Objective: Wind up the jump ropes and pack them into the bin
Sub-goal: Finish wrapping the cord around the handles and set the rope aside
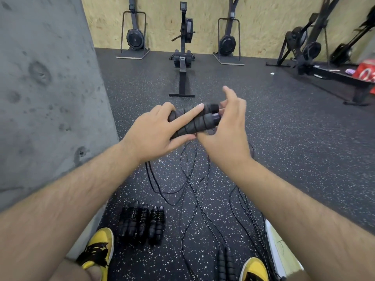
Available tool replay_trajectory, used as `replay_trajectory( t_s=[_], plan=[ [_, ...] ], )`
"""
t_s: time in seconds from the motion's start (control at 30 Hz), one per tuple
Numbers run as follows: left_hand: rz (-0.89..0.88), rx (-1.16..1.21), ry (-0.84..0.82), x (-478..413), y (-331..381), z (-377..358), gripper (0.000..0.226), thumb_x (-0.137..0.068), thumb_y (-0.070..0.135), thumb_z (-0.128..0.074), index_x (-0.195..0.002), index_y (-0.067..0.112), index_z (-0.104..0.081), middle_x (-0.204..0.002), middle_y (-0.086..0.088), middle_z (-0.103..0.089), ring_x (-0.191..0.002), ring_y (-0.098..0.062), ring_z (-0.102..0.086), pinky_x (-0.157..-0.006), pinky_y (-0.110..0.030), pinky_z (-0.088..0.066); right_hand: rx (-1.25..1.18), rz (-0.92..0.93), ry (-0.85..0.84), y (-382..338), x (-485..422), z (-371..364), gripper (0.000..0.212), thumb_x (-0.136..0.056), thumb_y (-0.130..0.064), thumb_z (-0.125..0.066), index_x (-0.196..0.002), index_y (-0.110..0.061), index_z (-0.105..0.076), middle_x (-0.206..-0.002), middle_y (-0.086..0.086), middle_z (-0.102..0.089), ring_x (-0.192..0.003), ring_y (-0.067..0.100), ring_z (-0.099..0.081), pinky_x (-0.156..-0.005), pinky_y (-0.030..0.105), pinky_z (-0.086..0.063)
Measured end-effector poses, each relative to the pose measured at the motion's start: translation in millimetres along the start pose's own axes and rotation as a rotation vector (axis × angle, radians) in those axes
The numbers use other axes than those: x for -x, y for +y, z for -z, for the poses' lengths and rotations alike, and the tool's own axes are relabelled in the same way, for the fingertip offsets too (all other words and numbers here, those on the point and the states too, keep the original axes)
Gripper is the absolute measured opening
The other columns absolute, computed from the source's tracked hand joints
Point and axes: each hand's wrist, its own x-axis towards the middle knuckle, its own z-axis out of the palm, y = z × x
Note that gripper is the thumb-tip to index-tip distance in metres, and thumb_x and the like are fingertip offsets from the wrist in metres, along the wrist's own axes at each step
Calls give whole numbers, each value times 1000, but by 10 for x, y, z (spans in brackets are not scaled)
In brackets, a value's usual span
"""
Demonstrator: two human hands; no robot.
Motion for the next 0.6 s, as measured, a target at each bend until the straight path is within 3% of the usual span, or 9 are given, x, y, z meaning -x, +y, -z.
replay_trajectory(
  t_s=[0.1,0.17,0.23,0.3,0.43,0.53,0.6],
  plan=[
    [47,-18,16,24,-93,63,60,-101,70,-26,-157,47,-23,-101,-12,-47,-79,-30,-49,-58,-39,-51,-103,-247,-111,63,8,-177,81,-80,-18,-75,-145,-19,-28,-127,0,-40,-117,17,-48,-102,38,-46],
    [88,-12,3,44,-119,99,59,-100,70,-26,-156,51,-21,-104,-11,-45,-82,-29,-48,-59,-41,-52,-86,-295,-369,59,53,-340,64,-86,-22,-70,-141,-18,-39,-128,0,-48,-118,15,-52,-103,34,-44],
    [124,12,6,59,-116,132,58,-100,69,-30,-156,52,-22,-105,-10,-44,-83,-28,-49,-59,-41,-52,-166,-296,-641,-45,131,-492,61,-91,-28,-68,-144,-20,-39,-137,-2,-51,-124,12,-51,-101,29,-41],
    [147,44,14,78,-118,153,58,-101,67,-33,-155,51,-23,-106,-10,-44,-84,-29,-50,-60,-41,-52,-271,-285,-792,-228,186,-636,59,-93,-34,-66,-144,-22,-38,-140,-7,-50,-127,10,-48,-96,27,-39],
    [153,91,2,163,-167,154,59,-101,67,-34,-156,50,-22,-107,-8,-43,-87,-23,-45,-64,-37,-48,-316,-235,-791,-560,202,-981,33,-89,-26,-68,-120,-18,-58,-108,1,-64,-94,18,-60,-79,40,-51],
    [195,155,-11,230,-218,193,60,-99,69,-32,-156,53,-19,-108,-3,-41,-87,-18,-42,-66,-34,-45,-280,-215,-805,-645,234,-1123,11,-90,-19,-58,-95,-17,-67,-87,1,-70,-78,18,-61,-81,43,-53],
    [215,229,-25,283,-258,224,60,-98,70,-31,-155,57,-16,-109,-1,-43,-88,-20,-48,-68,-39,-50,-320,-286,-890,-646,232,-1062,19,-95,-21,-51,-85,-21,-66,-77,-1,-72,-78,18,-63,-86,38,-51]
  ],
)
